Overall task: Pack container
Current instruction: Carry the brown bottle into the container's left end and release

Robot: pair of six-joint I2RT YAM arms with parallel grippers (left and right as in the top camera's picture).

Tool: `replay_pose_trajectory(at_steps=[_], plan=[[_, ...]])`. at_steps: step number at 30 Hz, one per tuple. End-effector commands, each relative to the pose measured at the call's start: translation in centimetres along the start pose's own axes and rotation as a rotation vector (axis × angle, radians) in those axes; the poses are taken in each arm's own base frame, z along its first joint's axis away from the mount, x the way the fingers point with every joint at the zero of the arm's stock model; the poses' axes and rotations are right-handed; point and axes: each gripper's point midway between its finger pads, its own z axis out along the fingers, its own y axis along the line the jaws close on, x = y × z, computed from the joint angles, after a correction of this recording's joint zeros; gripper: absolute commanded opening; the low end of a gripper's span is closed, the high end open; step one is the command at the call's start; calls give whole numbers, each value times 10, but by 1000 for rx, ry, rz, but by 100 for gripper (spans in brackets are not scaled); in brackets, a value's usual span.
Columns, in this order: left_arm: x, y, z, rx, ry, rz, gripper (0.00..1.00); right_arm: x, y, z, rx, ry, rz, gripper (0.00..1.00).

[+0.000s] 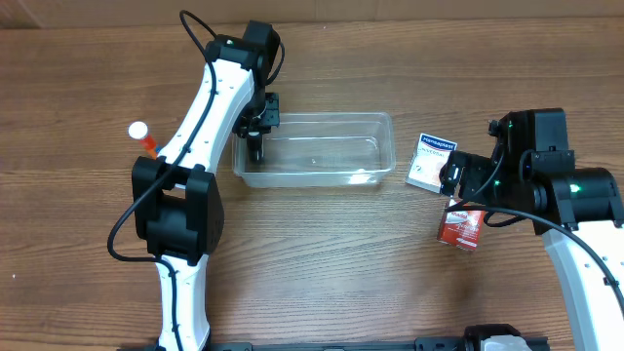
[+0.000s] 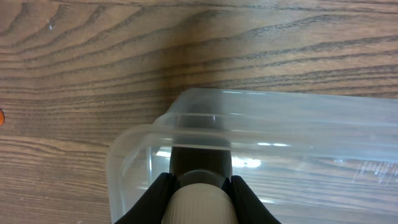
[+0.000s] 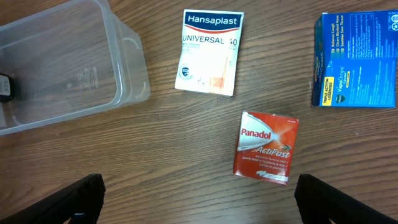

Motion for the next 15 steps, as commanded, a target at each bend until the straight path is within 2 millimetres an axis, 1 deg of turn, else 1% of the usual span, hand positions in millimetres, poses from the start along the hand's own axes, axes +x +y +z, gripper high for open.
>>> replay_pose_trajectory(at_steps=[1,2,3,5,7,11,12,13,15], plan=[[-4,1,-3,-5,-22,-19,32,-10,1,-8,-1,-36,-2,100],[-4,1,-3,-5,-21,-19,52,-10,1,-8,-1,-36,-2,100],[-4,1,-3,-6,-20,-19,56,-10,1,-8,-1,-36,-2,100],[-4,1,-3,-6,-20,-19,57,-10,1,-8,-1,-36,-2,100],[-3,1,-3,-6,-19,-17,62,-10,1,-8,-1,-36,-2,100],[1,3,-7,-12,-3,-15,61,-10,1,-8,-1,-36,-2,100],[1,3,-13,-11,-5,-16,61,-10,1,-8,-1,-36,-2,100],[1,4,-24,-8,-17,-17,61,-10,1,-8,-1,-36,-2,100],[2,8,-59,6,-58,-17,61,-10,1,-8,-1,-36,-2,100]])
